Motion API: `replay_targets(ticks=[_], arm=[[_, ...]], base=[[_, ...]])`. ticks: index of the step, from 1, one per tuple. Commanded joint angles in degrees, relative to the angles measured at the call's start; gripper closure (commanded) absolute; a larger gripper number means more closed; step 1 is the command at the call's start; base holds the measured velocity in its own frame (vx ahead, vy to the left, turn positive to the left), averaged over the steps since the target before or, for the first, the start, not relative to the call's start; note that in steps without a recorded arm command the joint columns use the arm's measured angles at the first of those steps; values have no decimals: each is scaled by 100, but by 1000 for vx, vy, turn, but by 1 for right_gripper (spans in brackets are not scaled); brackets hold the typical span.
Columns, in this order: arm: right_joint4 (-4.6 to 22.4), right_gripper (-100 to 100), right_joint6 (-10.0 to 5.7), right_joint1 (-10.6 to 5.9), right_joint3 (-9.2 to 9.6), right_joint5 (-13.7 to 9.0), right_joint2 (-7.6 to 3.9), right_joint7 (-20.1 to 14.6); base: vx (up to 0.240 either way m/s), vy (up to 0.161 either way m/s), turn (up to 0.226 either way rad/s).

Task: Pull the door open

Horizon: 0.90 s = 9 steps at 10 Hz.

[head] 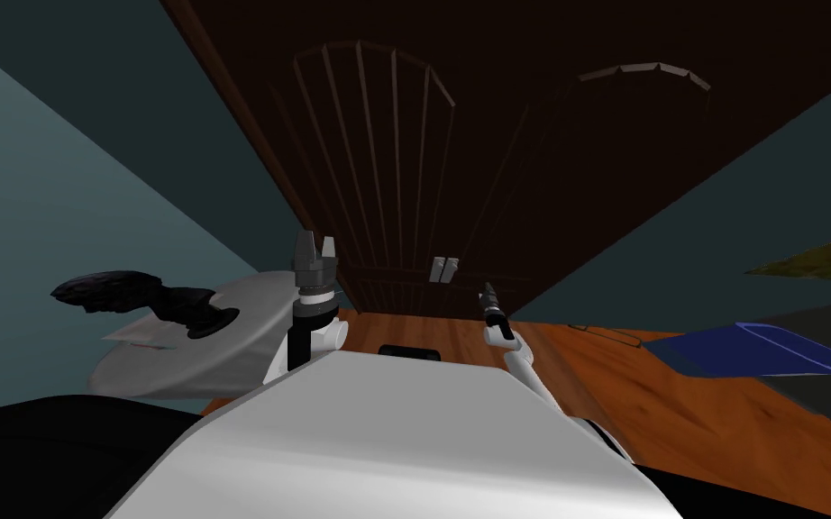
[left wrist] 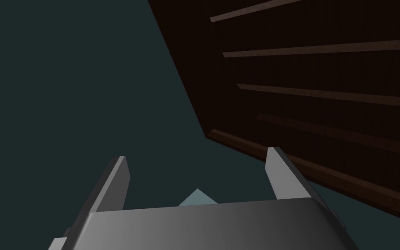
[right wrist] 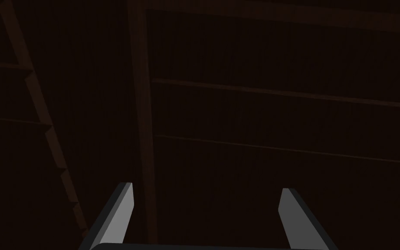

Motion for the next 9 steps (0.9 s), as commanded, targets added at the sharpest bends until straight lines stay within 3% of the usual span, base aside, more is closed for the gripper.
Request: replay_targets(ticks=[1, 5, 7, 8, 9], arm=[[-5, -100, -33, -74, 45, -3, 26, -29], [-115, -100, -90, -327, 301, 34, 236, -60], [19, -100, -163, -370, 300, 31, 209, -83], [19, 100, -163, -370, 300, 31, 209, -83], [19, 100, -163, -370, 300, 31, 209, -83]], base=[[207, 41, 132], [212, 80, 192], [96, 70, 32], [-6, -1, 0], [-23, -13, 25]])
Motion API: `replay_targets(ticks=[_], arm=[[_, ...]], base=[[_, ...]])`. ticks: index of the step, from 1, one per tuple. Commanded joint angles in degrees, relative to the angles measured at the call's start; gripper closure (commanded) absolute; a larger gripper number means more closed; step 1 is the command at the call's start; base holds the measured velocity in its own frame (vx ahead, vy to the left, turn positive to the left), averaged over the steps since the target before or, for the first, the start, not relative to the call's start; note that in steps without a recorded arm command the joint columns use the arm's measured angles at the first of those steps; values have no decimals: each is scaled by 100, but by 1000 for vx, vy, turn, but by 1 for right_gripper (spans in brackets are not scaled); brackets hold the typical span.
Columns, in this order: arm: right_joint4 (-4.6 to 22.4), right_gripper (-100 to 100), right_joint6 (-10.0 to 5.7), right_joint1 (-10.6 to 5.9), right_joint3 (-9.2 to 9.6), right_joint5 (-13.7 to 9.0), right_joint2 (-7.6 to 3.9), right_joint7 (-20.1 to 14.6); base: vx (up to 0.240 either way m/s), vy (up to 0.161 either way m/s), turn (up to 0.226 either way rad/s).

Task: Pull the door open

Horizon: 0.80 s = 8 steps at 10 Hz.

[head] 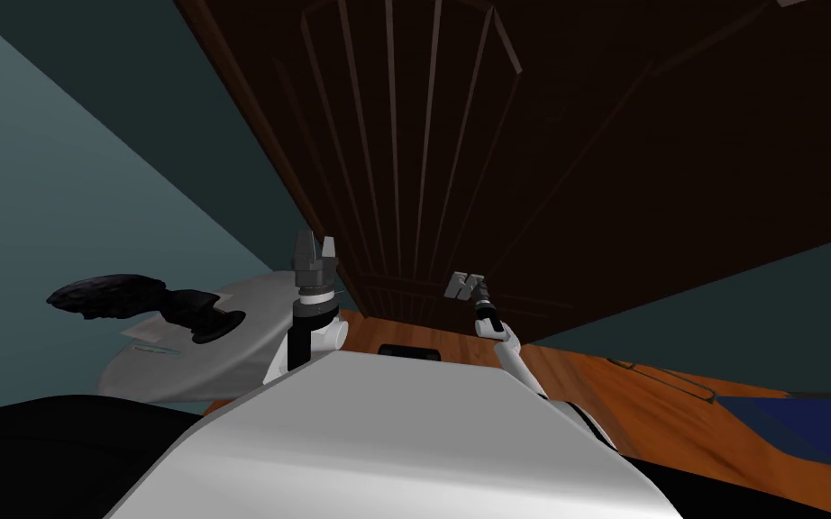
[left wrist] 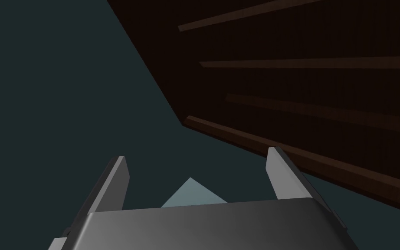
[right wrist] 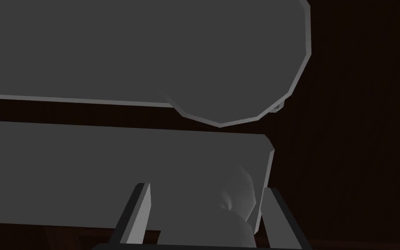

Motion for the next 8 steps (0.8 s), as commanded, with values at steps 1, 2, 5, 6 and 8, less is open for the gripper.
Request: replay_targets(ticks=[1, 2, 5, 6, 8], arm=[[0, 100, 0, -2, 0, 1, -2, 1], [0, 100, 0, -2, 0, 1, -2, 1], [83, 100, -1, 87, -43, -61, -137, -6], [107, 100, -8, 102, -34, -89, -182, -9], [200, 100, -49, 138, 41, -211, -359, -25]], base=[[-18, -13, 17], [-9, -7, 5], [-40, -30, -73], [-154, -130, -202], [-187, -115, -187]])
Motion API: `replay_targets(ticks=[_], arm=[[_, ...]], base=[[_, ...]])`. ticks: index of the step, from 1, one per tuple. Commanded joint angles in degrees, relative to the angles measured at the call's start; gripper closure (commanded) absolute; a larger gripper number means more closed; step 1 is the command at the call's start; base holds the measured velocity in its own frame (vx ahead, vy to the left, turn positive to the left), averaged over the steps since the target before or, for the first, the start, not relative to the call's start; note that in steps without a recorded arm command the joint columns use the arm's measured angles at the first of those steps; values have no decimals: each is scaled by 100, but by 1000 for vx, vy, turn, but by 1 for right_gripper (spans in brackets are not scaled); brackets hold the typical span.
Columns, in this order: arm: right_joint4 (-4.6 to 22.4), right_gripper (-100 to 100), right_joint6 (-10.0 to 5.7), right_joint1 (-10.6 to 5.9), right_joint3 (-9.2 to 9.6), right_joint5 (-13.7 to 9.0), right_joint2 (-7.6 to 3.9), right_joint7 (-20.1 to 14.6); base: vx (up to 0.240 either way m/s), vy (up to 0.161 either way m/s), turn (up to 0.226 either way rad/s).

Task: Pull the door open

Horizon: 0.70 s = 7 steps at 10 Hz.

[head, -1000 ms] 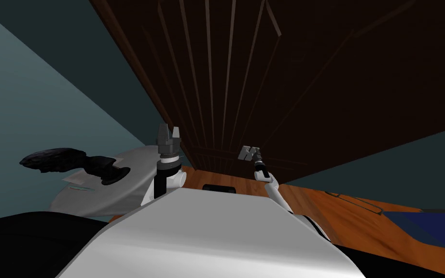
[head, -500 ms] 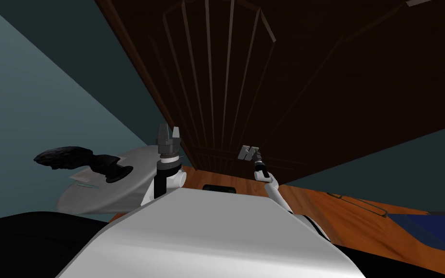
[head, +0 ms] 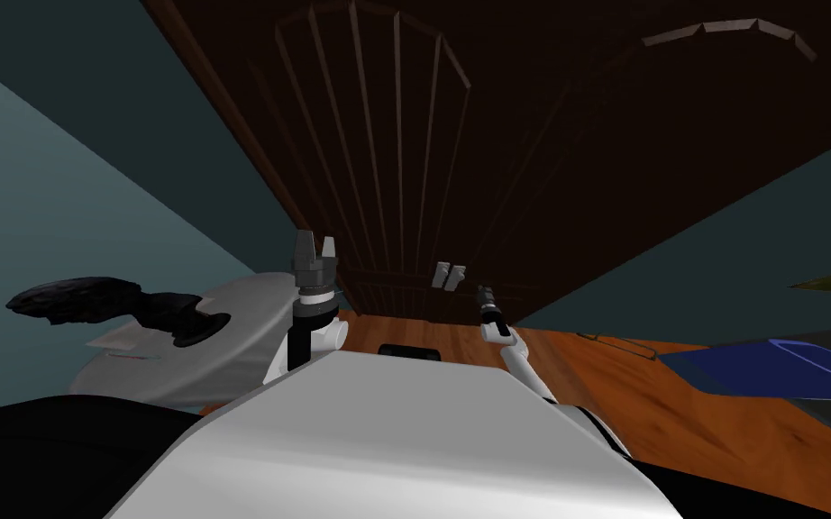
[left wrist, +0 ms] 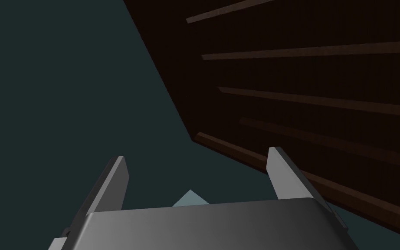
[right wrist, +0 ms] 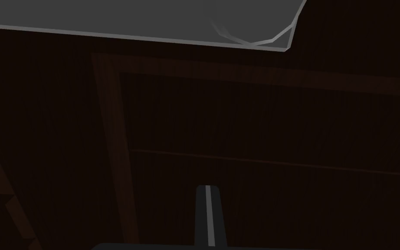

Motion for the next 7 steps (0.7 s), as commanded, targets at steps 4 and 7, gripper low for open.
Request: replay_targets(ticks=[4, 7], arm=[[-321, -100, 0, 48, 293, 5, -24, -129], [-250, -100, 21, 132, 166, -18, -121, -117]], base=[[-215, 68, 50], [-101, 46, -43]])
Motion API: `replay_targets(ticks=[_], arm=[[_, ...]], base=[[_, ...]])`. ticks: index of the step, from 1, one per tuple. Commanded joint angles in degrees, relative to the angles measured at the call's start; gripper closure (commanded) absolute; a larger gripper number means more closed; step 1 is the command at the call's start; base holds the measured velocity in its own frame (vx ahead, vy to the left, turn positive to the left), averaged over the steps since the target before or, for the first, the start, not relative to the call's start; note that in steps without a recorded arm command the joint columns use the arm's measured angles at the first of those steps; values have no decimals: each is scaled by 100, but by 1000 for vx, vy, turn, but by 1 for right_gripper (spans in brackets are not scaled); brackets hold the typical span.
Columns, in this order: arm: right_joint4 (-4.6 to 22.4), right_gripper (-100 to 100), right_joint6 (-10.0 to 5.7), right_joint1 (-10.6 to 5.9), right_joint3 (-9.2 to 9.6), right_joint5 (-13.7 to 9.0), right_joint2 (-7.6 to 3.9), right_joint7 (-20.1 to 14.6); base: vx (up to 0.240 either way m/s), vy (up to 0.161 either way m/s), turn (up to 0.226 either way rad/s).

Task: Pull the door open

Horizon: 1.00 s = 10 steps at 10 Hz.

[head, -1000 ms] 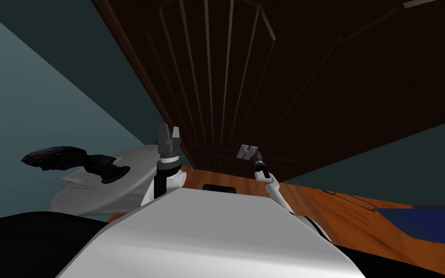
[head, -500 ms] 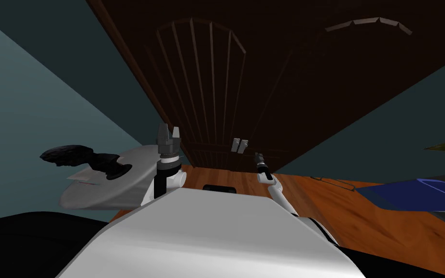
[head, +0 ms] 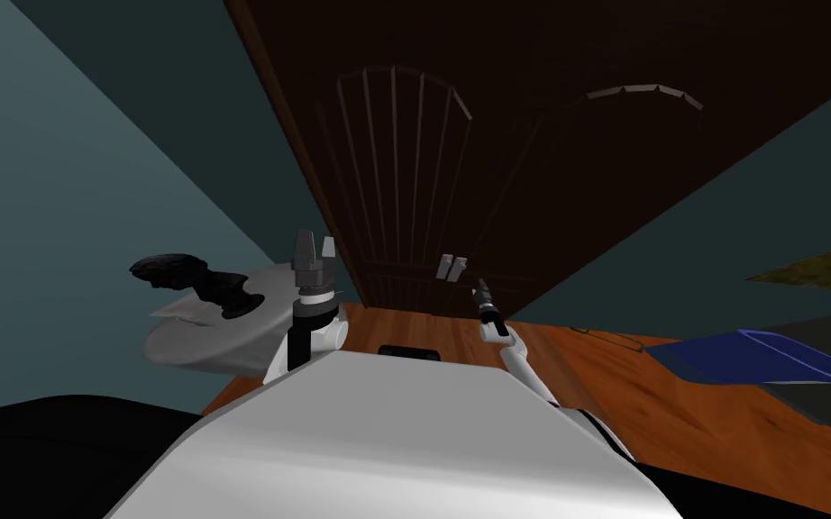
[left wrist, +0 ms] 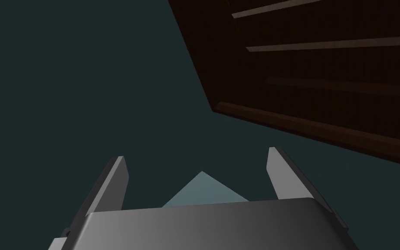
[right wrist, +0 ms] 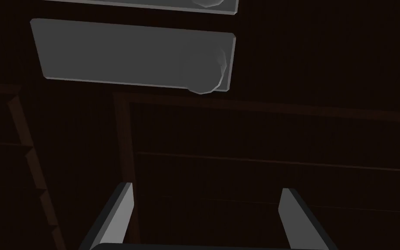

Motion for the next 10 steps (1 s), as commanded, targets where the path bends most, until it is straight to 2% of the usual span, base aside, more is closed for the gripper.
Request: replay_targets(ticks=[1, 3, 5, 9, 10], arm=[[140, -100, 21, 54, -162, -28, -121, 15], [217, -100, 30, 91, -269, -42, -177, 37], [271, -100, 32, 75, -333, -44, -182, 64], [217, -100, 12, -85, -221, -10, -34, 85], [172, -100, 0, -167, -142, 9, 46, 89]], base=[[-23, -110, -213], [18, -116, -73], [127, -52, -21], [199, 53, 100], [213, 115, 185]])
